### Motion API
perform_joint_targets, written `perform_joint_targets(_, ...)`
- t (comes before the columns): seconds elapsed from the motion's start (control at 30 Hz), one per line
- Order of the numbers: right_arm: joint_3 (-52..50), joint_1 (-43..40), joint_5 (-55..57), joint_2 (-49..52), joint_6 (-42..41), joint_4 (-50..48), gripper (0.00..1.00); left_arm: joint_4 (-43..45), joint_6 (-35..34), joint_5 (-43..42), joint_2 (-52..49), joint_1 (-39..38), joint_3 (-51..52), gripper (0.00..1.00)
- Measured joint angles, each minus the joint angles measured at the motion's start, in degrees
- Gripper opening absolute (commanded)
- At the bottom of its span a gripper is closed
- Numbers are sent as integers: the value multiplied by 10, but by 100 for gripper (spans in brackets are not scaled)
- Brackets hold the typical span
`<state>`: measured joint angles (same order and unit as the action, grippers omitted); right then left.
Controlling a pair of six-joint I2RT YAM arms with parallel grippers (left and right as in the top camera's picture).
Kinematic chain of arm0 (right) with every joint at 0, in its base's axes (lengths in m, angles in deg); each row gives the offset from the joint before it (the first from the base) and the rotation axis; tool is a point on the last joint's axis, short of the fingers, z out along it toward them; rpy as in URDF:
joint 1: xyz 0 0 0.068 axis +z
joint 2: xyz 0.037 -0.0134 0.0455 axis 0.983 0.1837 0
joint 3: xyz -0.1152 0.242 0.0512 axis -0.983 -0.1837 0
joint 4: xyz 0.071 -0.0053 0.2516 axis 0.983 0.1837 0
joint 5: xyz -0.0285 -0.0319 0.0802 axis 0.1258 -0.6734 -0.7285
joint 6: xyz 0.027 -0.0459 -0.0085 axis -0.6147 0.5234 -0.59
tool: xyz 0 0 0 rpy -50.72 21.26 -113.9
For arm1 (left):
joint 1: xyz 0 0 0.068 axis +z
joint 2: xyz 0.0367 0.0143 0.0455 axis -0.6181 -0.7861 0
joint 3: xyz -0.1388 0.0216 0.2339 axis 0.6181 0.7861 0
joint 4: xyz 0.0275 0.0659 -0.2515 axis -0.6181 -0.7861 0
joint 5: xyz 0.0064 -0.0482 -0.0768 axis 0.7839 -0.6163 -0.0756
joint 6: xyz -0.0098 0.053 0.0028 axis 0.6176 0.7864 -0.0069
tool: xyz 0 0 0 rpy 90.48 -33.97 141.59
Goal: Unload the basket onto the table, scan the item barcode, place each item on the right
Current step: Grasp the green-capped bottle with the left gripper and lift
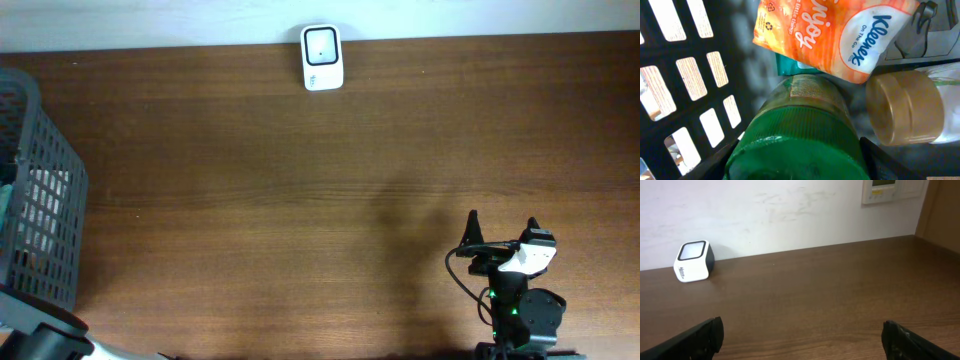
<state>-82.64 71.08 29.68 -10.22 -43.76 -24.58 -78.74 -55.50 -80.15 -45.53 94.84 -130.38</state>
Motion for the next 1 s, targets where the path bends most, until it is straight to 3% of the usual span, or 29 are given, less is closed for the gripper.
perform_joint_targets(0.33,0,0,0,0,0,0,98,-43,1,-30,-5,-1,-45,57)
perform_joint_targets(0.67,0,0,0,0,0,0,98,-144,1,-37,-7,-54,-291,56)
perform_joint_targets(1.0,0,0,0,0,0,0,98,-219,1,-37,-7,-184,-621,52)
